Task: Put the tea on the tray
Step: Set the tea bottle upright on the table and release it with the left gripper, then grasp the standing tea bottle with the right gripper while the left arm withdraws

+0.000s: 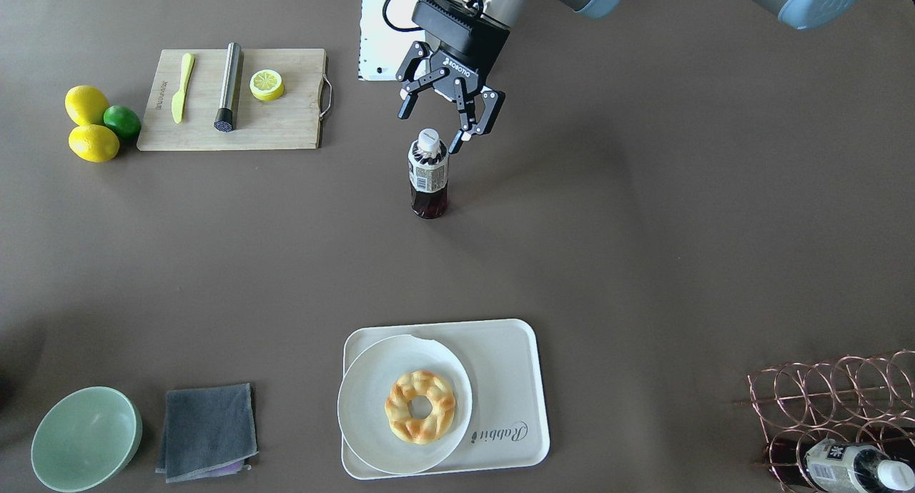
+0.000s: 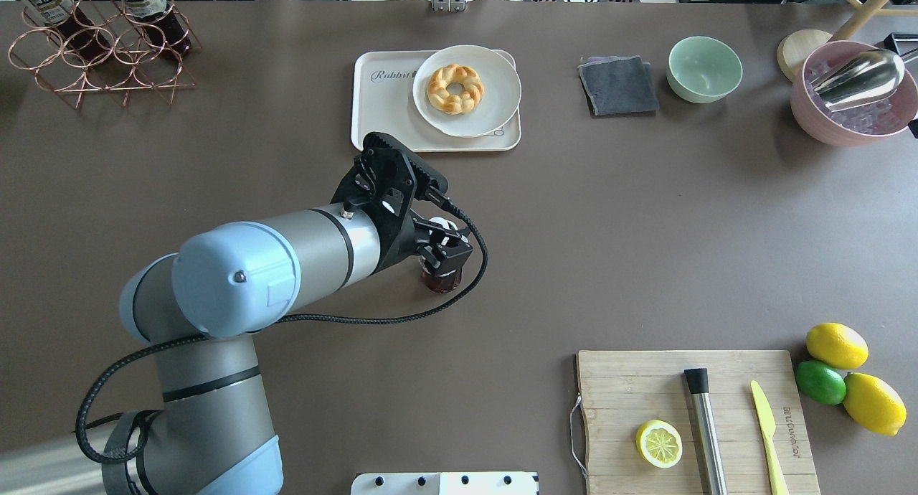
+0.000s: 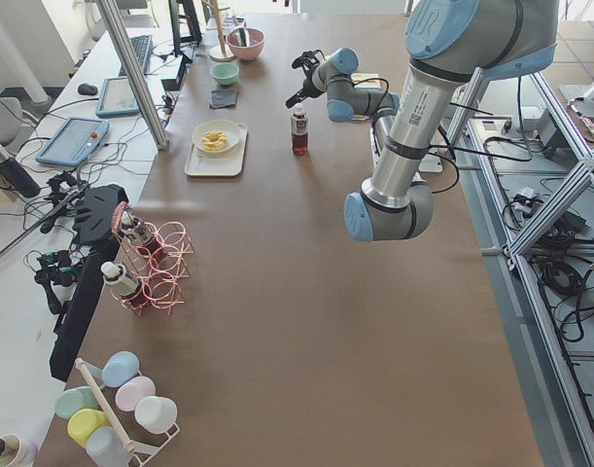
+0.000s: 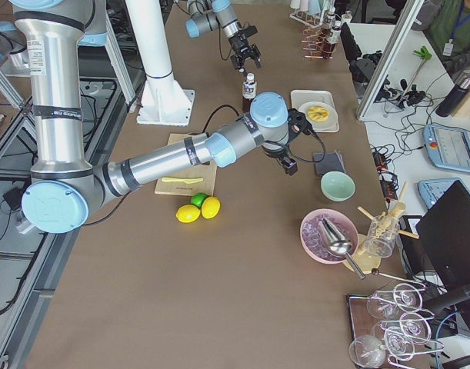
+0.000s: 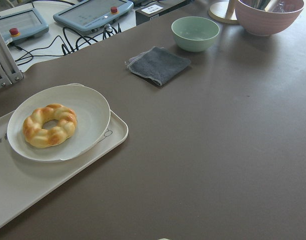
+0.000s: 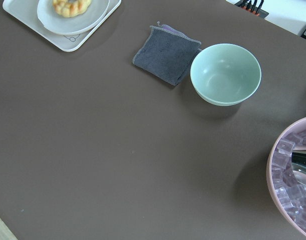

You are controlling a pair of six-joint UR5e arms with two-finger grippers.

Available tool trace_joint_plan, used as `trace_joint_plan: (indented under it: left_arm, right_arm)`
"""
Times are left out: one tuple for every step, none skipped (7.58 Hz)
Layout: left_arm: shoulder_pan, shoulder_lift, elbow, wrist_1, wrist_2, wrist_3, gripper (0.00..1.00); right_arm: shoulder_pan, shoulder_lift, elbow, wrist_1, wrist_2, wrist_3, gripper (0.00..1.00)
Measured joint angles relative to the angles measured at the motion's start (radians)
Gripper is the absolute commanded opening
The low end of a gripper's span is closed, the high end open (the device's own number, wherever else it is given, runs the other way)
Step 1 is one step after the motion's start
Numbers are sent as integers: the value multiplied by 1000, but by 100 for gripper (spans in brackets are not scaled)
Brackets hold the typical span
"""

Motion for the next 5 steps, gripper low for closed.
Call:
trace_joint_plan:
  left_arm:
    - [-70,5,-7,4,-103,-6,97]
    - [-163,23,-10,9,-236,-10,97]
    - [-253,56,-10,12,-359,-20,97]
    - [-353,101,-7,13,-505,-73,97]
    - [-463,162,-5,13,-670,-128,99]
  right_arm:
    - [-17,23,2,1,-1,40,100]
    - [-47,58,5,1,-5,93,99]
    - [-83,100,7,1,-9,153,99]
    - [-126,158,10,2,-18,245,100]
    - [-186,219,20,3,-63,347,100]
